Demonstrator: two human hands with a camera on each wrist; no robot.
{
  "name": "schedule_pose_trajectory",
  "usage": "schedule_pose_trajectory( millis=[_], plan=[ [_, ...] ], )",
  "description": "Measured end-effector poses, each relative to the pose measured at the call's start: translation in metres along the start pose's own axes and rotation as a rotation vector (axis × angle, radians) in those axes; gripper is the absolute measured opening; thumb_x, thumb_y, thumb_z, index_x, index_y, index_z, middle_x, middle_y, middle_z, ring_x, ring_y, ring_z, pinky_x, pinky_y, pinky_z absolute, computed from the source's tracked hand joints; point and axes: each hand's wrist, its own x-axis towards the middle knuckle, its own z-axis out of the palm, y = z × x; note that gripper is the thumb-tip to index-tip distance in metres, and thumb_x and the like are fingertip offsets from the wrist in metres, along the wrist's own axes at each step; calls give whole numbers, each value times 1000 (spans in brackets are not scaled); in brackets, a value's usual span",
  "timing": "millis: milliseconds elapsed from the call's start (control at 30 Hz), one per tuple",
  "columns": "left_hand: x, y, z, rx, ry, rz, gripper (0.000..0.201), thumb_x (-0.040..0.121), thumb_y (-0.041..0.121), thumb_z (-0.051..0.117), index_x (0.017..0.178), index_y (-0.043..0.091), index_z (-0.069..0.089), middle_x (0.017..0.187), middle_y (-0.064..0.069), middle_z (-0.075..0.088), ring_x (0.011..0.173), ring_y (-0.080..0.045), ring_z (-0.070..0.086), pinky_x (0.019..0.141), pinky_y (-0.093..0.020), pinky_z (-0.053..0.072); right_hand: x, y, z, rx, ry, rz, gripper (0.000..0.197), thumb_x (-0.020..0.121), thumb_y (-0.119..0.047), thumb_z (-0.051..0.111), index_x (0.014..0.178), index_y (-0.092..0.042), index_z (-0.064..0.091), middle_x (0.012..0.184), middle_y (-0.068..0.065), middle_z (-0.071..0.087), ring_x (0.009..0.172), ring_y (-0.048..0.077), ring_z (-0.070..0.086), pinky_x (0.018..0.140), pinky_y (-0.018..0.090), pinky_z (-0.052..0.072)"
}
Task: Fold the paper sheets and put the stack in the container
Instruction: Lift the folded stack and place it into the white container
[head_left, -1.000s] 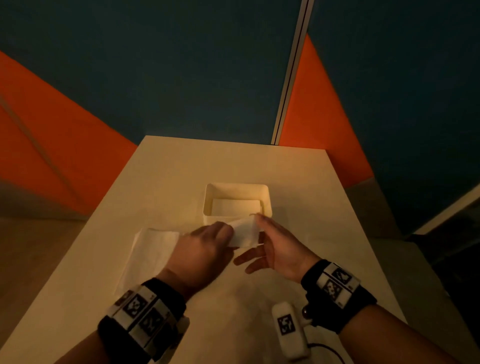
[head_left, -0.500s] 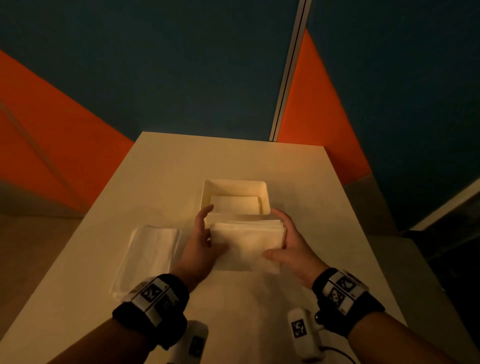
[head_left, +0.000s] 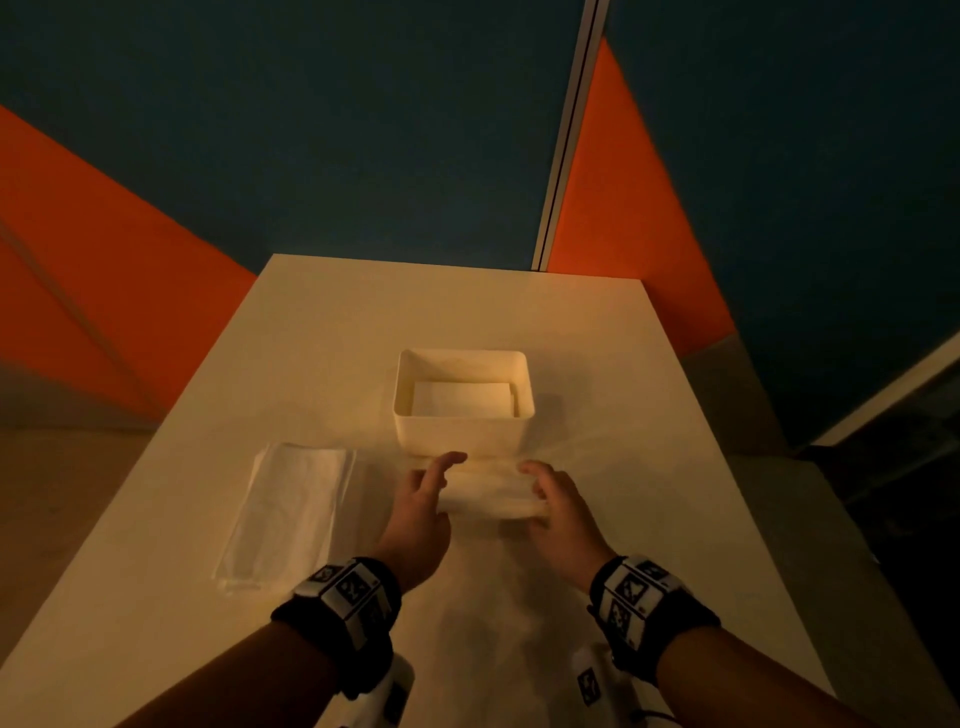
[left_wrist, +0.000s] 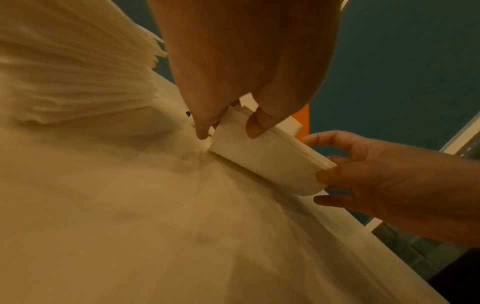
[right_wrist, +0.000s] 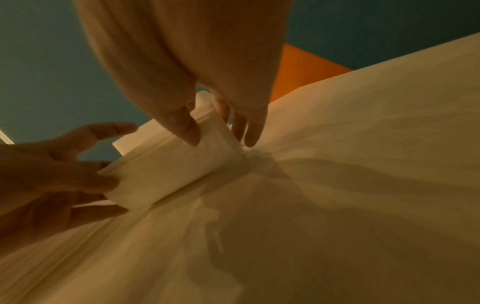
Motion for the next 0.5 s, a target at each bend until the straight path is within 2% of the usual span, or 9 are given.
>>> schedule_pose_trajectory(
  millis=[133,200,267,333,367,433,500],
  plan=[
    [7,7,-2,-64,100,7,63,86,-9,42,111,50,40,108,-3,53,96,-14,54,92,-33,48,8,-9,0,-58,99,-43,31,88,1,55,111,-17,63,107,-6,52,101,8,50,88,15,38],
    [9,10,-8,-121,137,47,59,87,-2,49,109,52,41,103,-2,55,88,-11,56,83,-31,50,10,-14,-4,-30,157,-90,26,87,1,56,104,-15,66,104,-4,57,97,9,54,85,14,40],
    [7,11,-15,-222,115,56,58,83,11,60,114,55,38,102,3,55,90,-7,57,78,-23,49,11,-18,-10,65,178,-95,27,86,2,57,95,-22,66,100,-2,61,92,11,57,83,16,44],
    [5,7,-21,-297,72,39,69,75,17,70,126,48,35,106,8,53,94,-3,56,80,-20,50,10,-19,-16,173,171,-62,34,86,1,57,87,-32,61,94,-7,63,88,10,59,78,18,46],
    [4,5,-23,-312,57,39,73,75,15,72,130,44,34,107,9,53,95,-1,56,81,-21,51,10,-21,-19,224,163,-44,34,86,1,57,88,-33,61,93,-8,63,86,10,59,76,20,46],
    [5,4,-23,-362,72,42,69,80,4,68,127,42,35,106,7,54,91,4,57,79,-20,52,9,-21,-21,350,130,10,36,85,0,61,103,-30,60,97,-7,61,90,15,59,75,24,50],
    [5,5,-20,-412,120,26,66,83,-4,62,120,44,38,107,9,52,89,6,56,76,-17,53,5,-21,-20,467,62,59,61,81,-2,69,124,-40,48,109,-10,54,98,16,59,79,27,55]
  ],
)
